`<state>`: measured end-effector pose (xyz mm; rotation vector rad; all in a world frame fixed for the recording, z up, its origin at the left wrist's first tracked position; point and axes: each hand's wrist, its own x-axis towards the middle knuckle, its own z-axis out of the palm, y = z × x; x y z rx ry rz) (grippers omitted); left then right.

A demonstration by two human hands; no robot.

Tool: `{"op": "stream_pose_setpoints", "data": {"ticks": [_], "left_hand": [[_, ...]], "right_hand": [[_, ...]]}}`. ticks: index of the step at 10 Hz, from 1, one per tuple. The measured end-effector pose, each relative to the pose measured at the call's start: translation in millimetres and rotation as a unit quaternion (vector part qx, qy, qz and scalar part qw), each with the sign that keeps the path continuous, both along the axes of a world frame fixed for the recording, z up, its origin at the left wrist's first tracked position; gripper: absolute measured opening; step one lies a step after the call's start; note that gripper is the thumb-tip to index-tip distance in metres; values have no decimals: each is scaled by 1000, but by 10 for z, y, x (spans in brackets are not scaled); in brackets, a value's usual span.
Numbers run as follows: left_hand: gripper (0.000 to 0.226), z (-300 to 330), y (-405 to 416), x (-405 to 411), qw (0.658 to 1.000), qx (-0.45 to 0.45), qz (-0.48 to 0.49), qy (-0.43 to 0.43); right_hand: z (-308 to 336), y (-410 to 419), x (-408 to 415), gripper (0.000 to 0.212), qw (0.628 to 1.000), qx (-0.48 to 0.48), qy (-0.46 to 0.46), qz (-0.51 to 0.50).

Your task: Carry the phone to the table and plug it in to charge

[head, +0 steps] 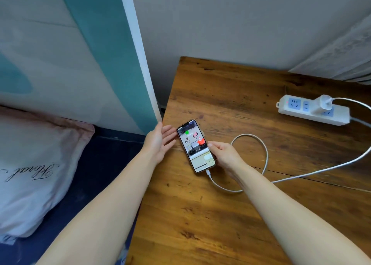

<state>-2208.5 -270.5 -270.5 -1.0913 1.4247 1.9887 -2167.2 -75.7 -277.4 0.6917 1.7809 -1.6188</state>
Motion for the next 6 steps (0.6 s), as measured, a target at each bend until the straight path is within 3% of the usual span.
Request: {"op": "stream_pose_setpoints", "data": {"ticks": [2,3,6], "left_hand": [[49,27,19,31,1000,23,10,-11],[50,45,22,34,1000,27,6,-10],[51,86,48,26,1000,5,-5,-6]], "right_hand": [[20,1,-60,28,997,66,13,37],[44,-22,-100,34,986,133,65,81],[40,-7,-165,47,968,188,49,157]]}}
